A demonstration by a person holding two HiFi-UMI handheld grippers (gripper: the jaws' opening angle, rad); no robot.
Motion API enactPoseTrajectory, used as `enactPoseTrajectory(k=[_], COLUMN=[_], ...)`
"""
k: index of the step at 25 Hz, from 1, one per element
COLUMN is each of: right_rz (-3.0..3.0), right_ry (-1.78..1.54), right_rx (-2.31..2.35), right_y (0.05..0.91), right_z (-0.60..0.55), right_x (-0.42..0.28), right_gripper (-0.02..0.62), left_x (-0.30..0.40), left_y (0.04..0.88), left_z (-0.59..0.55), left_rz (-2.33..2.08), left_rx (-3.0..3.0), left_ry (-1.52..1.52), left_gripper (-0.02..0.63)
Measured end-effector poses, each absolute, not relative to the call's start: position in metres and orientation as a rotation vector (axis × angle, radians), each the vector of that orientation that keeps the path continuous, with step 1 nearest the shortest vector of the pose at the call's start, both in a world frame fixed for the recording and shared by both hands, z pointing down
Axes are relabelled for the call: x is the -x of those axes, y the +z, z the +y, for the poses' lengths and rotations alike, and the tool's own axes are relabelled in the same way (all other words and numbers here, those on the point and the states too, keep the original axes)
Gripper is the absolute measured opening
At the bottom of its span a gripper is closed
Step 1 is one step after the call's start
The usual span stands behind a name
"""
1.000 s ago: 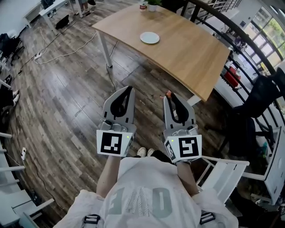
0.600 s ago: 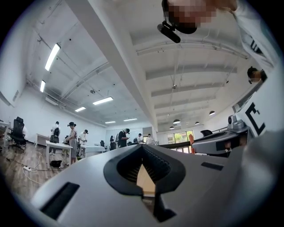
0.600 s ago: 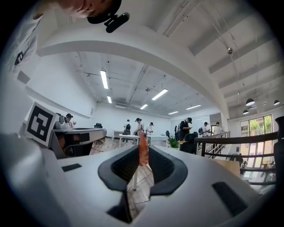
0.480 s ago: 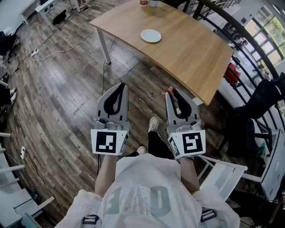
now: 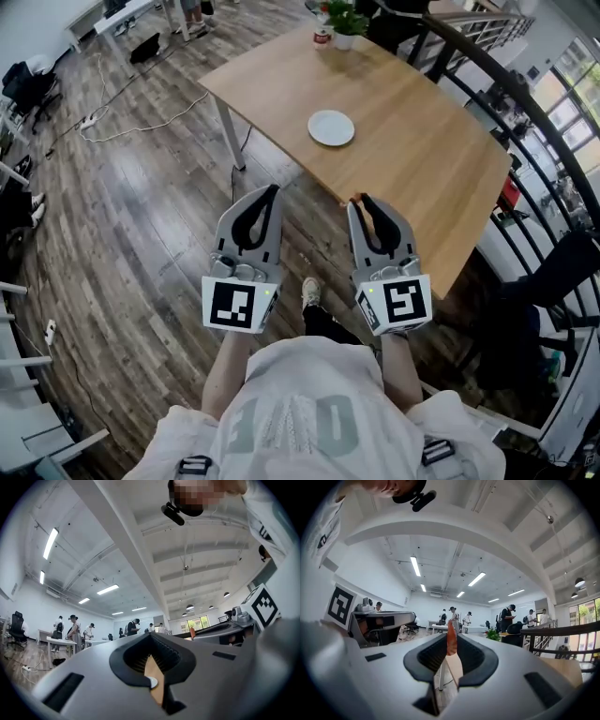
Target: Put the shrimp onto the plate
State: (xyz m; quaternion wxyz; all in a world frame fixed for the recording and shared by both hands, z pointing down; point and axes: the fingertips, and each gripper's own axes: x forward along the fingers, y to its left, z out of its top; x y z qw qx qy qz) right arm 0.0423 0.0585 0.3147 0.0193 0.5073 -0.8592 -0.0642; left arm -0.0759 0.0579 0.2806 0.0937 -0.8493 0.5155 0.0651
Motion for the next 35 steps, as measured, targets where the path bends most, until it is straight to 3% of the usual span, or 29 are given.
enactPoseTrajectory(k=[13,35], right_rz=[-2.660,-2.568], right_ry=[-0.148,-0.091], right_rx=[-1.550,-1.699], right_y=[0.314,0.308], right_z=[-0.138,-0.246], right_x=[-0.083,-0.082], right_gripper=[0.071,0.071], left_x=[0.048,0.030], left_y=[0.276,0.262], left_z=[-0.133,-0.257], left_rz=[1.594,1.419], left_rx=[2.508,2.599], left_ry=[0.169,0.213], left_gripper=[0.006,0.008])
